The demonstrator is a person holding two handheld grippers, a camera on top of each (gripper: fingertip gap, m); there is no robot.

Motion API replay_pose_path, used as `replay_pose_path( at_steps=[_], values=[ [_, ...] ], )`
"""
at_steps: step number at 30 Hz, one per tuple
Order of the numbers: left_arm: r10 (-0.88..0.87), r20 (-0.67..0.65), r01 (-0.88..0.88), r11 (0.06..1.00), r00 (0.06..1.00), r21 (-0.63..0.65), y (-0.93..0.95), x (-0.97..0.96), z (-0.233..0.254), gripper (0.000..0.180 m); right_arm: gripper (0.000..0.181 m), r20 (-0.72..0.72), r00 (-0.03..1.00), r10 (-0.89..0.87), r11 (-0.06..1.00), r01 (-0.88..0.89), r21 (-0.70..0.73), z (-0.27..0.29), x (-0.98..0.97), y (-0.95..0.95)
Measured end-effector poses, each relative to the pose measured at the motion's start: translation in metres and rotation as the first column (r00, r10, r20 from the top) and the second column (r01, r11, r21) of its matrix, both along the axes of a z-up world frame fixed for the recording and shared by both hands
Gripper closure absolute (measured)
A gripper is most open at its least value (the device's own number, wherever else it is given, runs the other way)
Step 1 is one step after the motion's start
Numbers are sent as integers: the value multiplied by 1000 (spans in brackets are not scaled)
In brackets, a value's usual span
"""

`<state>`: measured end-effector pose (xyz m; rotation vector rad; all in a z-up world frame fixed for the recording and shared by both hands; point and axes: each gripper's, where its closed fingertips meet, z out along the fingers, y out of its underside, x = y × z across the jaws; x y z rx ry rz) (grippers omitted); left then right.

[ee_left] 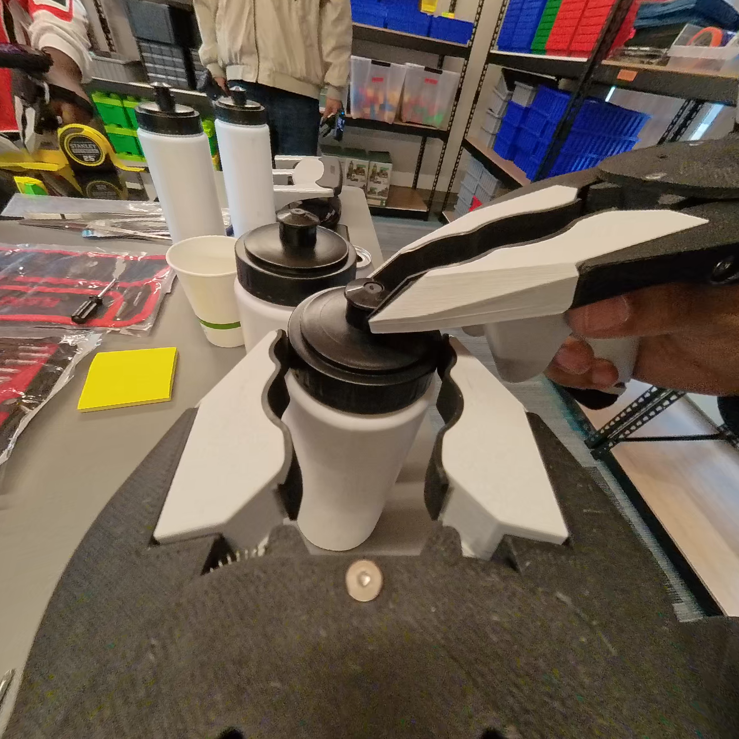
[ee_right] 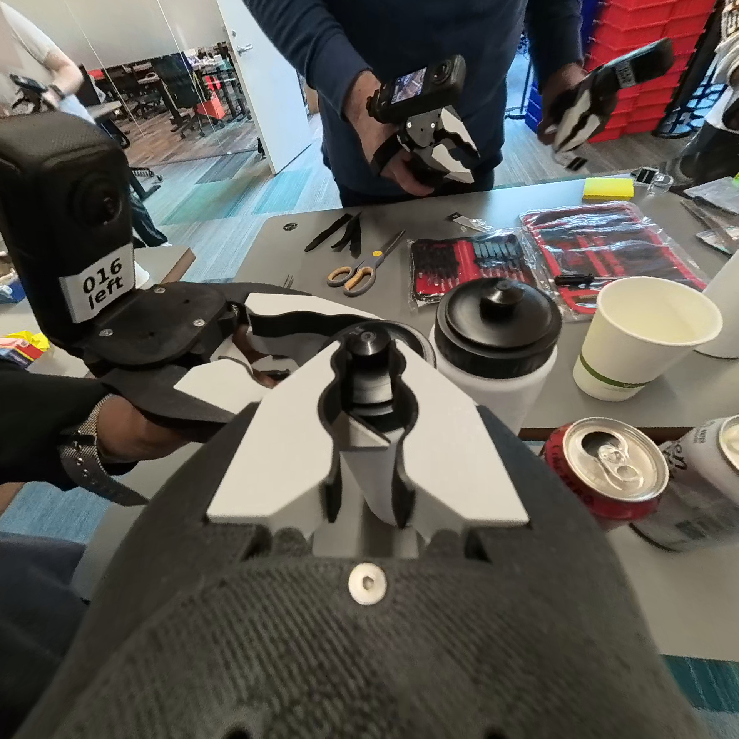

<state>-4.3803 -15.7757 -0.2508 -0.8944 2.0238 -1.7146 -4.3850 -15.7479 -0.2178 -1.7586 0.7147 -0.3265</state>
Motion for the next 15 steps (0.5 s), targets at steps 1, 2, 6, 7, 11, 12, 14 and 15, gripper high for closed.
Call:
replay_pose_path(
  at_steps=[1, 2, 6, 7, 11, 12, 14, 15],
  values=[
    [4, 0, -4, 1000, 1000, 1, 0, 0, 0, 105, 162, -5, 1000, -7, 1000, 7, 14, 0, 0, 0],
    [9, 0, -9, 1000, 1000, 4, 0, 0, 0, 105, 162, -11, 1000, -13, 1000, 14, 27, 0, 0, 0],
    [5, -23, -5, 1000, 1000, -9, -2, -2, 0, 104, 162, -72, 997, -36, 990, 45, 131, 3, 0, -1],
    [6, -25, -6, 1000, 1000, -7, -2, -3, -1, 104, 162, -80, 996, -41, 987, 52, 151, 3, -1, -1],
    [17, -4, -17, 1000, 1000, 15, -1, -4, 1, 104, 162, -118, 991, -63, 966, 90, 243, 6, -2, -1],
    [17, -8, -17, 1000, 1000, 21, -1, -5, 1, 104, 162, -115, 991, -69, 965, 95, 242, 5, -2, -1],
    [23, -7, -22, 999, 1000, 28, 1, -5, -1, 104, 161, -86, 994, -69, 975, 85, 203, 1, -3, 1],
    [25, -2, -25, 999, 1000, 27, 2, -5, -2, 104, 161, -65, 996, -66, 981, 76, 177, 1, -4, 2]
  ],
)
